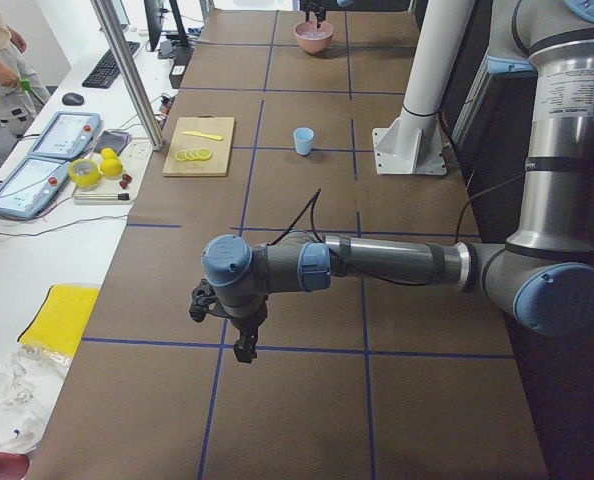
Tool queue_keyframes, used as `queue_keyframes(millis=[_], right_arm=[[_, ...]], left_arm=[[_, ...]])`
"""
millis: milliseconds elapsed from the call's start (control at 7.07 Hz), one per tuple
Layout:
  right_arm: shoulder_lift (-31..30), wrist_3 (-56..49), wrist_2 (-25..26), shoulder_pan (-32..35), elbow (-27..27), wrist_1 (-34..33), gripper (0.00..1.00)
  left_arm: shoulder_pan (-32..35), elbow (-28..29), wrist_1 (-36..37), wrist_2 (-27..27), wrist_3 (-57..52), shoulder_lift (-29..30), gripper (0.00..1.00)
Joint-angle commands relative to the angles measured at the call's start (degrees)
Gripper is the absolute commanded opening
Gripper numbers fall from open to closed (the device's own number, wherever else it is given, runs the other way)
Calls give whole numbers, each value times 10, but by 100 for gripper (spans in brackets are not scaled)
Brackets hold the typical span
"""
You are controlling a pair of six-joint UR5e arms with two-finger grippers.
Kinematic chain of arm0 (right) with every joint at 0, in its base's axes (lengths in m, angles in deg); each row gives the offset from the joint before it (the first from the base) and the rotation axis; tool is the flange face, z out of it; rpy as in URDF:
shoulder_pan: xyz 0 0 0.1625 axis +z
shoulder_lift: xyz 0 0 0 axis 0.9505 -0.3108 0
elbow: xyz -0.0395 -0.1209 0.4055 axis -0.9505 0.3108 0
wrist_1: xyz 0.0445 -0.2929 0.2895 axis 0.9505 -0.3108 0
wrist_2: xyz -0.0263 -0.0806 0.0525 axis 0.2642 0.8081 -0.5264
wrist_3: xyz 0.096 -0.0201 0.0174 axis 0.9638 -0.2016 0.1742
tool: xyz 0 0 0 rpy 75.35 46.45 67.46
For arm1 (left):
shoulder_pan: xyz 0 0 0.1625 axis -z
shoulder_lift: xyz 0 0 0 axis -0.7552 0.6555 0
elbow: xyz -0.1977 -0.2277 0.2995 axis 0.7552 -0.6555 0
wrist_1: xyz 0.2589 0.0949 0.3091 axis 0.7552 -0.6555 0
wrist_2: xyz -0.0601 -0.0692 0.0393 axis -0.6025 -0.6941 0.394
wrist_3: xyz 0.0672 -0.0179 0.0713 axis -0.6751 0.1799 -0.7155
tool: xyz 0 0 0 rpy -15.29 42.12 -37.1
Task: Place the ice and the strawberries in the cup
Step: 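Grasp a third ice cube from the bowl with the right gripper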
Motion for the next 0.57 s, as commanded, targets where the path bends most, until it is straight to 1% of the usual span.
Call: queue_keyframes(millis=[0, 283, 424], right_arm=[[0, -8, 7, -1, 8, -2, 83], [0, -2, 6, -2, 8, -3, 78], [0, -2, 5, -3, 9, -3, 78]], left_arm=[[0, -1, 0, 0, 0, 0, 100], [0, -1, 0, 0, 0, 0, 100], [0, -1, 0, 0, 0, -1, 100]])
